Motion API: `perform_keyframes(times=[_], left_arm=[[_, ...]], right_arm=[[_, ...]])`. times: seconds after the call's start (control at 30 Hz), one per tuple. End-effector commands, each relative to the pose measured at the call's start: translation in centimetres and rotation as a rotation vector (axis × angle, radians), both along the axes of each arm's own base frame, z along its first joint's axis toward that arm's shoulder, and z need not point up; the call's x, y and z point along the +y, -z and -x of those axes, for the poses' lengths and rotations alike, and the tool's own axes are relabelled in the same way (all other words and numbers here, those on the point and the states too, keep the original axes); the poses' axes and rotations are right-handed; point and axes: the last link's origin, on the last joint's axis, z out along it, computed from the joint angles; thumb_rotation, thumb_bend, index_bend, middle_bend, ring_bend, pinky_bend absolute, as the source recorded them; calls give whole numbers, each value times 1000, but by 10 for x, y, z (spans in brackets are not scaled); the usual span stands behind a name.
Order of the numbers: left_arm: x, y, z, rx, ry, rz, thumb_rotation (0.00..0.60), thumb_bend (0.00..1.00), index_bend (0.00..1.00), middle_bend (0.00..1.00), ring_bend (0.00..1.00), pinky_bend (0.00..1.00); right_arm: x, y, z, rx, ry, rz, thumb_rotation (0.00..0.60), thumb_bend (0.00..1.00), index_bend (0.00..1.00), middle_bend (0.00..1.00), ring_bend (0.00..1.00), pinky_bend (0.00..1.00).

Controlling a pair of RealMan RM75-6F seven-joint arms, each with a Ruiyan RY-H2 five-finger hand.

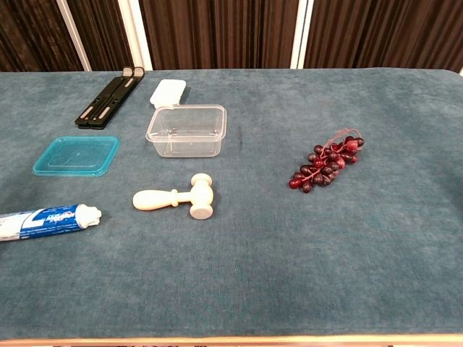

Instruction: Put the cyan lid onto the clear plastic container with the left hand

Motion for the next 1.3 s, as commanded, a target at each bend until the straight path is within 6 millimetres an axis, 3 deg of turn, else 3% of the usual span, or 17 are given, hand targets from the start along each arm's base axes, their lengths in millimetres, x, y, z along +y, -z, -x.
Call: perform_keyframes(times=[0.03,1.03,1.2,1.3], left_arm=[[0,1,0,5,-3,0,600,130,0,29,0,78],[-2,-1,-1,-7,-5,3,600,129,0,27,0,77],[12,-3,-6,19,33,9,600,129,0,27,0,78],[39,-4,-16,59,36,43,600,130,0,26,0,78]], right_arm=[[0,0,0,1,-1,-3,600,291,185,40,45,0],[2,2,-4,42,-60,-32,600,291,185,41,37,0],[4,0,-3,22,-48,-20,600,291,185,40,34,0],[3,1,-2,20,-25,-17,600,291,184,40,31,0]])
